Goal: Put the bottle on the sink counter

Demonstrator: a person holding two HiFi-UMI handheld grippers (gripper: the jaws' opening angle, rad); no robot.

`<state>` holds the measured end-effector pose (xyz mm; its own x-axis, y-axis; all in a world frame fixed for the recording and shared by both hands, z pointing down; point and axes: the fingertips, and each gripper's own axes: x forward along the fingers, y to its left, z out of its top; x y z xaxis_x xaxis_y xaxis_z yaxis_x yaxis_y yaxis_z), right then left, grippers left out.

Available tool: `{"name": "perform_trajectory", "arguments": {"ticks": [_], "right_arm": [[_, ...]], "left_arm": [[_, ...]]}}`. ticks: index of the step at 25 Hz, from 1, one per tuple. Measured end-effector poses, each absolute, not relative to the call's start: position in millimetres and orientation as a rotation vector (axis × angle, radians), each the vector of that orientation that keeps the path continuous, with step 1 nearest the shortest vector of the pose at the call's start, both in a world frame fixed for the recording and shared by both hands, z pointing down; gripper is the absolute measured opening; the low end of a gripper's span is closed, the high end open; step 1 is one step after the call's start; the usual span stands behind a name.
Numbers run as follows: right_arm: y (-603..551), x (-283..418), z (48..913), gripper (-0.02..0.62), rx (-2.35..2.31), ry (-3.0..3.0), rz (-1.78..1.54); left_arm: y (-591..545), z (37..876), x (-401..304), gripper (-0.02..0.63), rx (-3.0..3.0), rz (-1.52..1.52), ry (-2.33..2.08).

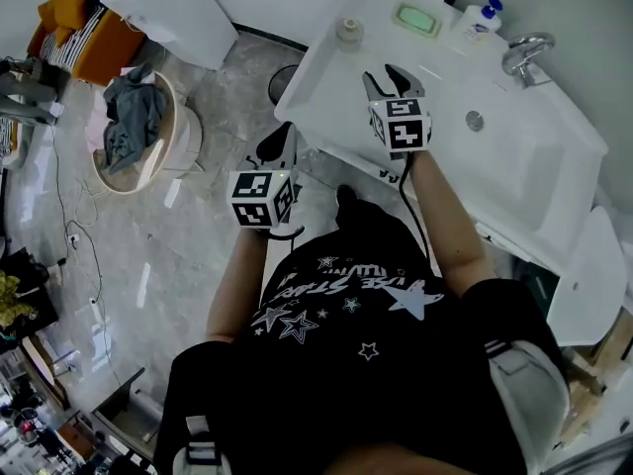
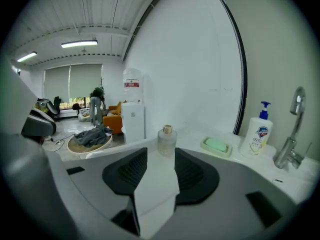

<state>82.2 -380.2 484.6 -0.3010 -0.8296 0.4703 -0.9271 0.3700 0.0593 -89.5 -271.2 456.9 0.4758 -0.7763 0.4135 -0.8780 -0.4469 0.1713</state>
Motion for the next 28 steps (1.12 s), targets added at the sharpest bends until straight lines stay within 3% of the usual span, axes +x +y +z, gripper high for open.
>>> {"name": "perform_trajectory", "arguments": {"ticks": [5,9,28], "right_arm": [[-335.5,80.5,474.5,0.060,1.580,-2.211,0.314],[-299.7,74.0,464.7,0.011,1.587,-2.206,0.308],[-100.6,33.0,451.9,0.006,1.531,-2.222,0.295]], "left_arm": [[-232.6,448.7,-93.3,0.008,2.401,0.379,-1.372],[-202.3,444.8,-101.5,0.008,2.409,0.364,-1.360],[-40.3,442.9,-123.1,0.008,2.480,0.314,-1.295]]}}
